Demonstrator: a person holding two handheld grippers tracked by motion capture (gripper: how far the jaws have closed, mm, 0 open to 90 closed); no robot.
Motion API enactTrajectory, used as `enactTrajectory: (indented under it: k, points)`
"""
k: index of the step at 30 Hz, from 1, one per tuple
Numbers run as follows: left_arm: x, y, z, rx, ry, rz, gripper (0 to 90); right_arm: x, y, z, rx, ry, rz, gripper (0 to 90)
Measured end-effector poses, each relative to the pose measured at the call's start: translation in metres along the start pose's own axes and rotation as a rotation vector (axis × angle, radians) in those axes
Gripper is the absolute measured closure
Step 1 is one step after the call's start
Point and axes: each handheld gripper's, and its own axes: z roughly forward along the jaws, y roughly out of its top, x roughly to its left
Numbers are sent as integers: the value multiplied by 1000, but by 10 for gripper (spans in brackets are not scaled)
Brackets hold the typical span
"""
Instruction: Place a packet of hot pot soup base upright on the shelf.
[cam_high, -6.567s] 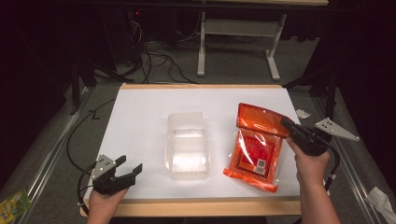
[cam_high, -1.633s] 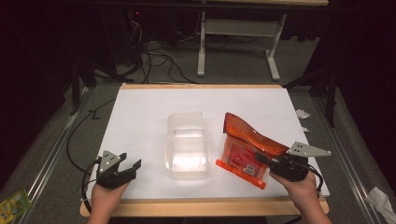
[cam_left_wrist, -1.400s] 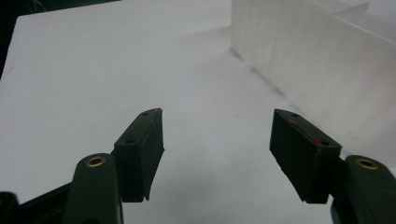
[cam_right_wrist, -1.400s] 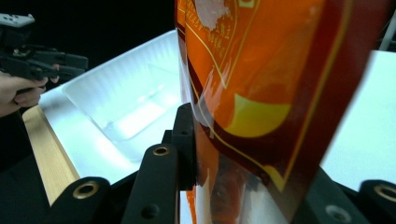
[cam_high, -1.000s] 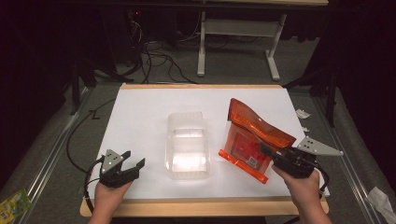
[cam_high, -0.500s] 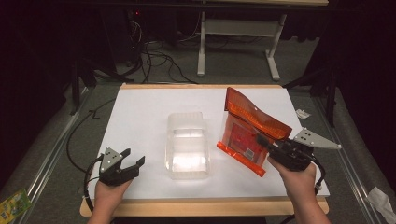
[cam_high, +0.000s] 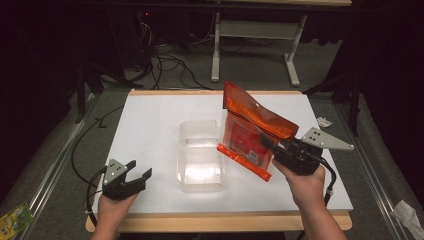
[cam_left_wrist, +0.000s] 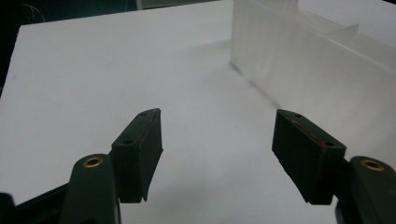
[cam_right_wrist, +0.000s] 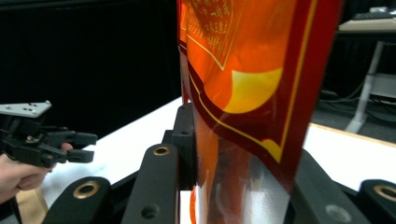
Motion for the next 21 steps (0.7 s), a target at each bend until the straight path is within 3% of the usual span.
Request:
enactTrajectory:
  k: [12, 21]
  points:
    - [-4, 0, -1, 6, -13, 38, 285, 30, 5, 36, -16, 62, -1, 727]
    - [-6, -1, -5, -2, -17, 52, 286, 49, -1, 69, 7, 46, -7, 727]
